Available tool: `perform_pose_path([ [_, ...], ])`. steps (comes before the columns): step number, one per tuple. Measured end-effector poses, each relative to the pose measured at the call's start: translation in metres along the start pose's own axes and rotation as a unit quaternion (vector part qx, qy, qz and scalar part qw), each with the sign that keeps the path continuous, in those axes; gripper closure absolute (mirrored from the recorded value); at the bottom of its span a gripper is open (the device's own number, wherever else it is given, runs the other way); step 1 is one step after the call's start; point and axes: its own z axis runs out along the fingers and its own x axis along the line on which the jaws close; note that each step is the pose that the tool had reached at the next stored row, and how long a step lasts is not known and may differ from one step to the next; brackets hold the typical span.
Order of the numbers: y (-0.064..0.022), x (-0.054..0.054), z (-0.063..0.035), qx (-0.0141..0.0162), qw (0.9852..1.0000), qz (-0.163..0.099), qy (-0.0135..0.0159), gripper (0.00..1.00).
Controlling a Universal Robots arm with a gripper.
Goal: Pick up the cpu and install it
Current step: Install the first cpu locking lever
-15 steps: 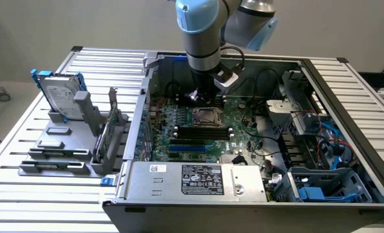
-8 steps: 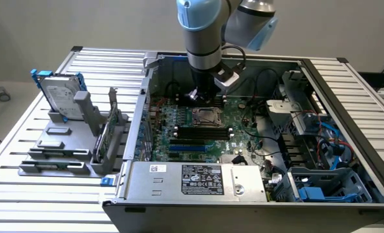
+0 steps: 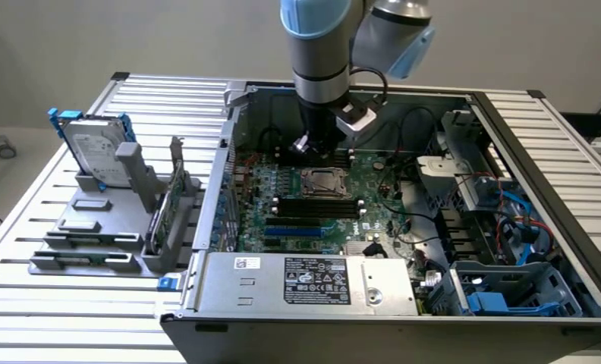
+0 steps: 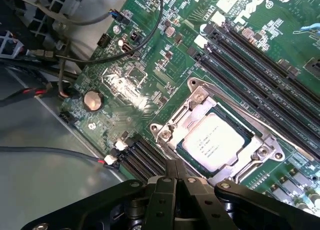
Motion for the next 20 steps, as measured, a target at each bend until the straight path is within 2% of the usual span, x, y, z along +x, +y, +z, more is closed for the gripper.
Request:
perform_pose_path([
  [5,0.0027,0.001,-0.0136,0.0018,1.0,0.001,-0.0031,0.89],
  [10,0.0092,-0.004,-0.0173,-0.0007,1.0,0.0,-0.0054,0.89],
  [15,0.0182,-0.013,-0.0221,-0.0009,1.0,0.0,-0.0056,0.89],
  [20,0.0232,-0.021,-0.0262,-0.0022,1.0,0.0,-0.0066,0.89],
])
